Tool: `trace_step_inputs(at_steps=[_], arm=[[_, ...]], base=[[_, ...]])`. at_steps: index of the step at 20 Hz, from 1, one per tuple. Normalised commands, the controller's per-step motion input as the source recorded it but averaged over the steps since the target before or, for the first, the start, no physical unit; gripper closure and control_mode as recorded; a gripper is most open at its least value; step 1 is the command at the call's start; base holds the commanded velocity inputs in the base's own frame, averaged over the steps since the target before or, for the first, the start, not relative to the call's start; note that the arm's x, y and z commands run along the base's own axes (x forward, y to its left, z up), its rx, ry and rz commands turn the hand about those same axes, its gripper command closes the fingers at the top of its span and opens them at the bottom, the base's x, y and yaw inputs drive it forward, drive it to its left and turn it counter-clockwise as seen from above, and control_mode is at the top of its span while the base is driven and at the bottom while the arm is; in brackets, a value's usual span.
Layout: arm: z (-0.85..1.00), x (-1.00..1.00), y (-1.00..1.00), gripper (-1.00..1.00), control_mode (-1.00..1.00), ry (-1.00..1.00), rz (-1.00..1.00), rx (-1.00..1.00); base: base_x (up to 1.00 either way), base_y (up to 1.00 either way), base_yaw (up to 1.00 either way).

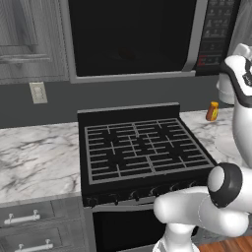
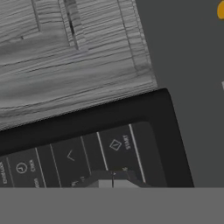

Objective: Pick the sweet potato from the counter and place it in the microwave. Then turn on the microwave.

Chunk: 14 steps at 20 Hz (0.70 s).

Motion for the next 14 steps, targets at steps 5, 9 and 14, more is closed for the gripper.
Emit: trace_step_inputs(at_steps=[5, 9, 14], arm=[[-0.04, 0.14, -0.02, 1.0, -1.0, 0.0, 0.0, 0.02], [-0.03, 0.13, -0.03, 1.0, -1.0, 0.0, 0.0, 0.02], [-0.03, 0.12, -0.04, 1.0, -1.0, 0.0, 0.0, 0.02]], base=[[0.0, 0.0, 0.0], [0.0, 0.0, 0.0], [0.0, 0.0, 0.0]])
